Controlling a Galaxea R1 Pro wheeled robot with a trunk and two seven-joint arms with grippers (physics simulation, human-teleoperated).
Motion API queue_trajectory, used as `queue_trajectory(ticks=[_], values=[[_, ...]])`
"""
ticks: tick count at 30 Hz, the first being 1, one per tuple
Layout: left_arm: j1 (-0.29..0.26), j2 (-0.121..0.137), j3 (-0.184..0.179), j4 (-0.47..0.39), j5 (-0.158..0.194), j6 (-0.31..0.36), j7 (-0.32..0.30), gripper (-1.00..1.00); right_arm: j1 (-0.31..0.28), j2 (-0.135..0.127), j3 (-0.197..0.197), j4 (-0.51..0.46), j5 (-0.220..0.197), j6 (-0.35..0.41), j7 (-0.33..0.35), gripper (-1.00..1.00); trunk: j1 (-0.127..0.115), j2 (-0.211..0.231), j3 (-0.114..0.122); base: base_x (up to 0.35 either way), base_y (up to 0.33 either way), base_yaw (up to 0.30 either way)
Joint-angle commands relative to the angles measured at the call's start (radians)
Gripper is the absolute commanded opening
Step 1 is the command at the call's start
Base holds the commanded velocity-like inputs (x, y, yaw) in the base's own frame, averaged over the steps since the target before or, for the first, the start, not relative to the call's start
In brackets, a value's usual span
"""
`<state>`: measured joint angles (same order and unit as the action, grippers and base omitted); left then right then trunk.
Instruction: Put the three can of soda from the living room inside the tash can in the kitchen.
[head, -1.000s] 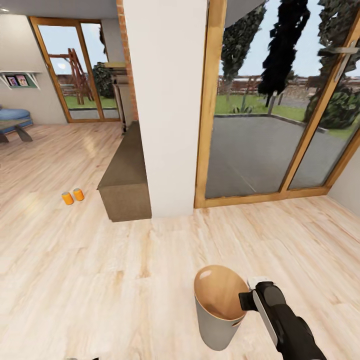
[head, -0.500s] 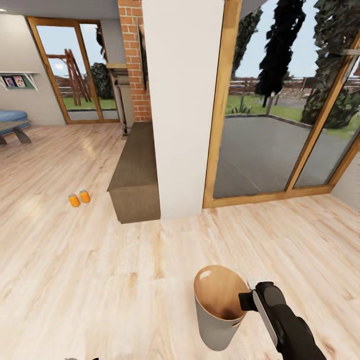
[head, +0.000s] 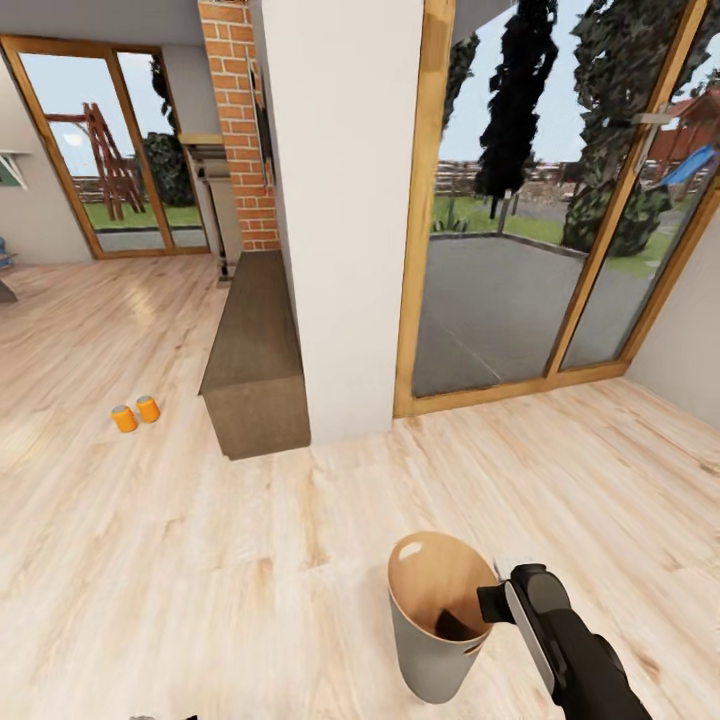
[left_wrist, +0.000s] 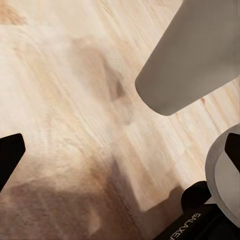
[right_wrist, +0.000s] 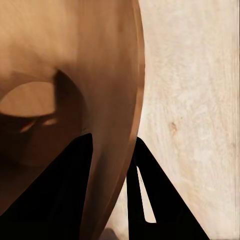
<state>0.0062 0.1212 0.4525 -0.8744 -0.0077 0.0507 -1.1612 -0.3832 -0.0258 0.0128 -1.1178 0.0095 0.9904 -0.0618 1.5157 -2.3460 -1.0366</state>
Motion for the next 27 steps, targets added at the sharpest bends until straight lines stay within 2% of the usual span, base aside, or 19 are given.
queue_trajectory(ticks=[1,14,27], values=[[0.0,0.0,0.0,0.0,0.0,0.0,0.0,1.0,0.0,0.001,0.0,0.0,-0.019,-0.001,0.002,-1.0,0.0,0.0,0.001,0.0,0.015,-0.196],[0.0,0.0,0.0,0.0,0.0,0.0,0.0,1.0,0.0,0.004,0.0,0.001,-0.019,-0.001,0.002,-1.0,0.0,0.0,0.014,0.0,0.04,-0.156],[0.0,0.0,0.0,0.0,0.0,0.0,0.0,1.0,0.0,0.004,0.0,0.001,-0.019,-0.001,0.002,-1.0,0.0,0.0,0.014,0.072,0.291,-0.004]])
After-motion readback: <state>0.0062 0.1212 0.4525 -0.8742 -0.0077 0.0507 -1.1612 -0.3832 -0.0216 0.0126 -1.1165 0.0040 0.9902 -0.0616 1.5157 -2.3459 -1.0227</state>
